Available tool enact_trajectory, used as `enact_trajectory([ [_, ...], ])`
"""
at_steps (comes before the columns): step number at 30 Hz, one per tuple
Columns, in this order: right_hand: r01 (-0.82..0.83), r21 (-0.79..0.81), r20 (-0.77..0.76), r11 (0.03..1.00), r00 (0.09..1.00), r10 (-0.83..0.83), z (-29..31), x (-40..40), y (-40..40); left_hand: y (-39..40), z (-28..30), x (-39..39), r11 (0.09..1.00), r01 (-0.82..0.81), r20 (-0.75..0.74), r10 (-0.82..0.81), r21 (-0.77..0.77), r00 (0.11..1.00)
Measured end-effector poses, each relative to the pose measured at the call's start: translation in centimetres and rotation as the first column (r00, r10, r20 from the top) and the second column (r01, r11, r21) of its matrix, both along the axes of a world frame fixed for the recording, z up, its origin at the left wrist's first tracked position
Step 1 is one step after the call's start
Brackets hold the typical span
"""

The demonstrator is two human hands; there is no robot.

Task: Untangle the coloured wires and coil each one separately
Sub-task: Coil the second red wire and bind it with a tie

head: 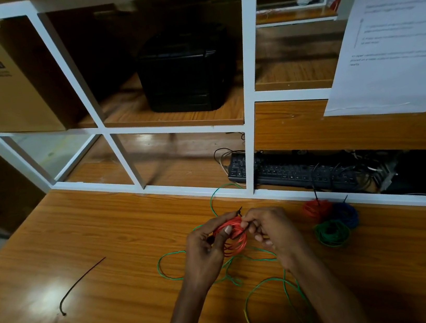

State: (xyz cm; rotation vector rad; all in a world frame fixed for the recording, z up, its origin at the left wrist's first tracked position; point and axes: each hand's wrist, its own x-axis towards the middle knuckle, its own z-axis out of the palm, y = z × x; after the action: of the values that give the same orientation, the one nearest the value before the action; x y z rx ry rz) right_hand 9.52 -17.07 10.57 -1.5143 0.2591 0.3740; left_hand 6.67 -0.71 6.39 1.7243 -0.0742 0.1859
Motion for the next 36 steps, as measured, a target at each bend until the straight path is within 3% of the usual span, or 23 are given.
enact_trajectory([
  [8, -0.118, -0.122, 0.016, 0.985, 0.993, 0.121, -0.7, 0.8, -0.5, 0.3, -0.5, 0.0, 0.999, 0.039, 0.016, -0.04, 0.013, 0.999],
  [11, -0.204, -0.361, 0.15, 0.91, 0.95, 0.273, -1.4, 0.9, -1.1, 0.5, -0.6, 0.0, 0.998, 0.053, -0.03, -0.054, -0.03, 0.998],
  [13, -0.165, -0.435, 0.23, 0.885, 0.93, 0.286, -1.4, 0.9, -1.5, 0.5, -0.5, -0.1, 0.995, 0.046, -0.052, -0.05, -0.084, 0.997],
  [16, -0.051, -0.351, 0.369, 0.935, 0.91, 0.188, -0.8, 1.1, -1.7, 0.3, 0.0, -0.2, 0.989, 0.059, -0.053, -0.067, -0.138, 0.996],
  [20, -0.029, -0.282, 0.506, 0.959, 0.844, 0.174, -0.4, 1.0, -1.7, 0.0, 0.5, -0.3, 0.983, 0.089, -0.056, -0.1, -0.162, 0.993],
  [29, 0.084, -0.326, 0.613, 0.942, 0.777, 0.143, 1.3, 2.4, -1.1, 0.6, -1.4, -0.1, 0.984, 0.175, -0.111, -0.17, 0.036, 0.979],
  [36, 0.134, -0.291, 0.637, 0.947, 0.766, 0.087, 2.2, 3.7, -1.6, 1.3, -0.1, -0.2, 0.987, 0.152, -0.108, -0.157, -0.053, 0.982],
])
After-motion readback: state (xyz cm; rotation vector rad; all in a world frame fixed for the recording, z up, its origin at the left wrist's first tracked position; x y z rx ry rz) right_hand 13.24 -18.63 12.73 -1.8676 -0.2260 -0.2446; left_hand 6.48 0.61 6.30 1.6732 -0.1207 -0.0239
